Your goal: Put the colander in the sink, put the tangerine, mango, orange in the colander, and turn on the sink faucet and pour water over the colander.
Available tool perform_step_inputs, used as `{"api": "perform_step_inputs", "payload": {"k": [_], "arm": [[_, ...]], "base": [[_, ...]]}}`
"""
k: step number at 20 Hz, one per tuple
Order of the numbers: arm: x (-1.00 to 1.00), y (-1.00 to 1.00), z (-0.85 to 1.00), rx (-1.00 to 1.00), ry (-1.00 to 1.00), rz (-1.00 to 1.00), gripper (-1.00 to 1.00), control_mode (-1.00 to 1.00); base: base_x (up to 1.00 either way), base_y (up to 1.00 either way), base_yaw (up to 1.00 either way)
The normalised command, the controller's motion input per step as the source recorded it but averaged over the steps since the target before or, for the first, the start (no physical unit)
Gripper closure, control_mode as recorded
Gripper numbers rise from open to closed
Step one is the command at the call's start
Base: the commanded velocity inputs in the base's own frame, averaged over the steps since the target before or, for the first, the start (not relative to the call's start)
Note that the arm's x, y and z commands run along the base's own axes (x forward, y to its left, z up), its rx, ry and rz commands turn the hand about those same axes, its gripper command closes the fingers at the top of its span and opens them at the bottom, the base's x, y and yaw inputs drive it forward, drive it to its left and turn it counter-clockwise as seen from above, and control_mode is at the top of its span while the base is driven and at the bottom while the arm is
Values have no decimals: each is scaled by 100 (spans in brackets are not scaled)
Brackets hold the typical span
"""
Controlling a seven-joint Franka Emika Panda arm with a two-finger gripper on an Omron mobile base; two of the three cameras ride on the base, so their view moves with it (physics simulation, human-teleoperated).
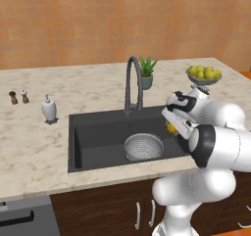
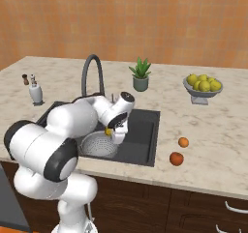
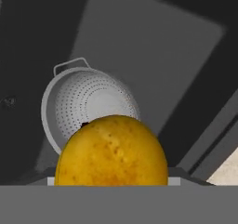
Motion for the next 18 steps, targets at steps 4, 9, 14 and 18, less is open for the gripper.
{"api": "perform_step_inputs", "payload": {"k": [4,9,14,18], "arm": [[33,45,-22,11,28,0,100,-100],[3,15,-61,16,4,0,100,-100],[0,22,-53,14,9,0,100,-100],[12,27,-28,10,20,-5,100,-100]], "base": [[0,0,0],[0,0,0],[0,0,0],[0,0,0]]}}
